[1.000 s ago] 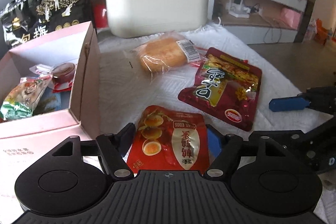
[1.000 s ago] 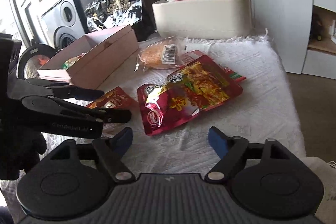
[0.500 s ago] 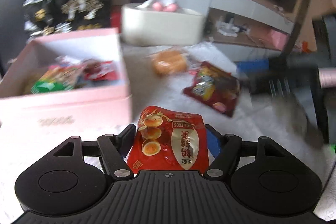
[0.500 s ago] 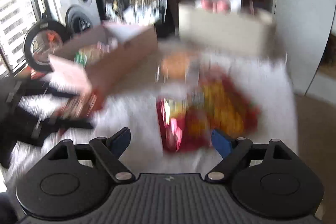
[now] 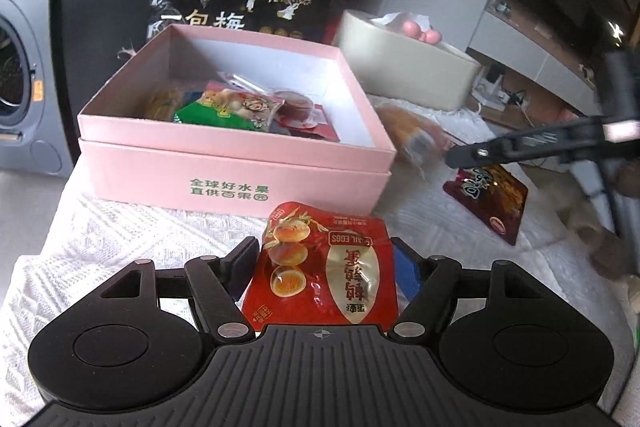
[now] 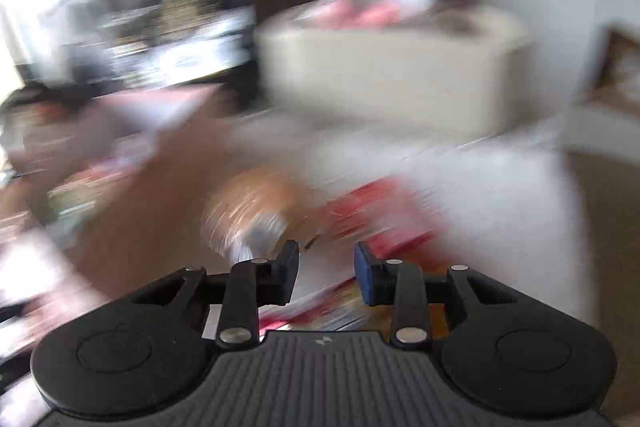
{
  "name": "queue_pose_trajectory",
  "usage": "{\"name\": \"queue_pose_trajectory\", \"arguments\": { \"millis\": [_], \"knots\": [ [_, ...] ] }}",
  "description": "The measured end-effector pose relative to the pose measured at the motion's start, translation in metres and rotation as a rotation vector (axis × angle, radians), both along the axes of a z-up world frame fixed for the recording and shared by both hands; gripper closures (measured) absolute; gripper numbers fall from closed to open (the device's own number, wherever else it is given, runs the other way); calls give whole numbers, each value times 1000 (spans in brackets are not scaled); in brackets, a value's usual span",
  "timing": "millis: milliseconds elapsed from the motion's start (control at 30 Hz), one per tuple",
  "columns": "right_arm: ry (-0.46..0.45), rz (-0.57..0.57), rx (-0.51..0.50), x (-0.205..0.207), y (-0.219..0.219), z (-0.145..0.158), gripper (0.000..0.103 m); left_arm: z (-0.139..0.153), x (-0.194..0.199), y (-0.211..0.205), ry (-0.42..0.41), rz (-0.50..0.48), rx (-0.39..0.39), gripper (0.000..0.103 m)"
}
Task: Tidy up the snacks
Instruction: 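Grasp the orange bread bag with the right tool while the left tool holds the egg packet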
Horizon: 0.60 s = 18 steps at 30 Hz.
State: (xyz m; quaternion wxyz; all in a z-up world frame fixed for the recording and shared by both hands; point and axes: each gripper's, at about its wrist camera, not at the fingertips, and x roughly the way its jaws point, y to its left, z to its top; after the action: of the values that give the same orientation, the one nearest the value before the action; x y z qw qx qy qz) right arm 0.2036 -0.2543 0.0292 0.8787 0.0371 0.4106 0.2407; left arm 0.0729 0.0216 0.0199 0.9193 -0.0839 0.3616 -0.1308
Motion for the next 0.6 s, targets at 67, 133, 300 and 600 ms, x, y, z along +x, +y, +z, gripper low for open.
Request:
{"name": "queue_pose_trajectory", "arguments": {
  "millis": [67,133,300,600],
  "knots": [
    [-50,44,-27,-15,7,8,68,-2,3,0,4,2,-4,27],
    [-158,51,-130,-24,18,16,54,-4,4,1,6,7,-8,27],
    [-234,42,-174,-8,35,15,41,-5,1,1,10,4,-7,27],
    [-133,57,-193,39,57,-15,32,-4,-9,13,10,27,-18,27]
  ]
}}
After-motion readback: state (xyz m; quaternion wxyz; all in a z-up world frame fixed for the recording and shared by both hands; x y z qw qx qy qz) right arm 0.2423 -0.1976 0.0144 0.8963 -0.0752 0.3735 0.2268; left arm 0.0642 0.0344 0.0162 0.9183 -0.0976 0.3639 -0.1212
